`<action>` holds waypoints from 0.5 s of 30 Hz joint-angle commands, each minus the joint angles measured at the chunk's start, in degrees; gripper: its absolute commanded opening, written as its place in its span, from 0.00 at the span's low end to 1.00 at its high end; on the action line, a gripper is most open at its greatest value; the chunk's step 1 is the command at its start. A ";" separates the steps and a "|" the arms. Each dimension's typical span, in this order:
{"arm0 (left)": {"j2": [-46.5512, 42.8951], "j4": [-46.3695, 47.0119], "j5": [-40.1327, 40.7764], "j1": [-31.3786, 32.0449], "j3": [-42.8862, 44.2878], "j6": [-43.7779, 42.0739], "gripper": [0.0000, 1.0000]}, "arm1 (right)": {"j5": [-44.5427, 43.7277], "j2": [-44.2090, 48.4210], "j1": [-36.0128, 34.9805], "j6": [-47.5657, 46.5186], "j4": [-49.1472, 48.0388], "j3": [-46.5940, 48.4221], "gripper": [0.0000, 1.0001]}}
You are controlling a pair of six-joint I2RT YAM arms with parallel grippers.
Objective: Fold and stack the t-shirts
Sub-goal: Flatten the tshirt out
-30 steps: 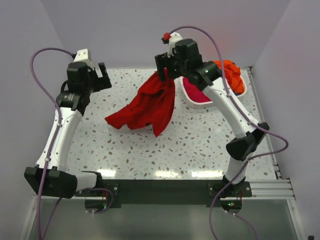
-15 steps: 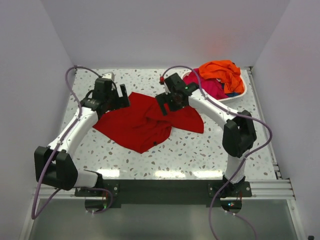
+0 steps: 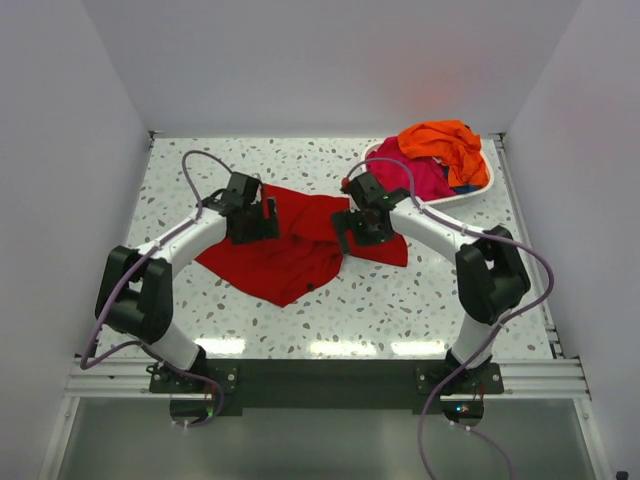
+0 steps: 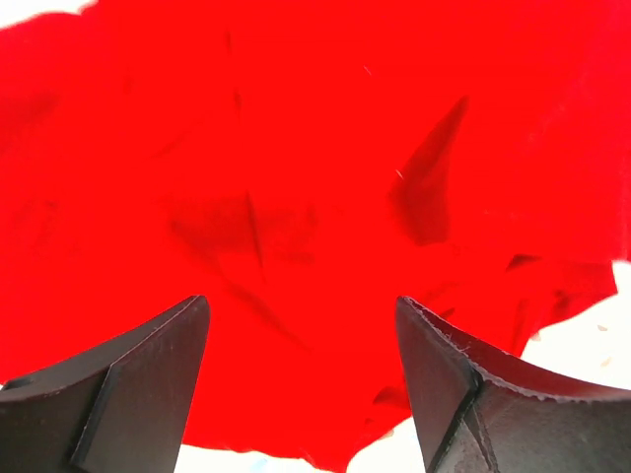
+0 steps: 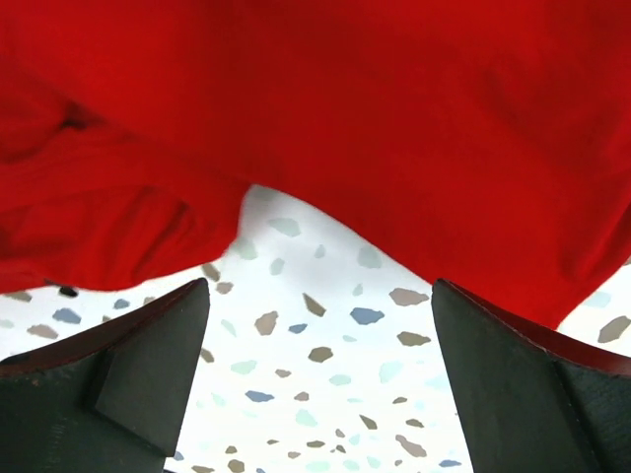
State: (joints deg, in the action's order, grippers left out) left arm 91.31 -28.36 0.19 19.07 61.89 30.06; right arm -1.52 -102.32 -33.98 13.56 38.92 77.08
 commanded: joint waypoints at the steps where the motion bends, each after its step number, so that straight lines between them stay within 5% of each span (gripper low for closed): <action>1: -0.95 -1.08 -0.36 2.46 1.92 0.87 0.80 | 1.42 3.62 4.77 4.88 -3.22 -3.67 0.98; 5: -0.61 -1.79 -1.32 3.43 0.08 2.36 0.79 | 3.19 5.72 11.21 6.30 -6.30 -7.90 0.97; 15: 3.08 -1.09 -5.19 3.17 -5.63 5.62 0.77 | -2.26 4.76 14.02 5.24 -5.26 -8.70 0.97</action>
State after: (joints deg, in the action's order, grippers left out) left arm 93.14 -29.56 -2.68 22.52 57.23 33.69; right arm -1.32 -99.57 -20.21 17.72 34.65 68.88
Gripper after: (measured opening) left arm 0.775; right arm 0.971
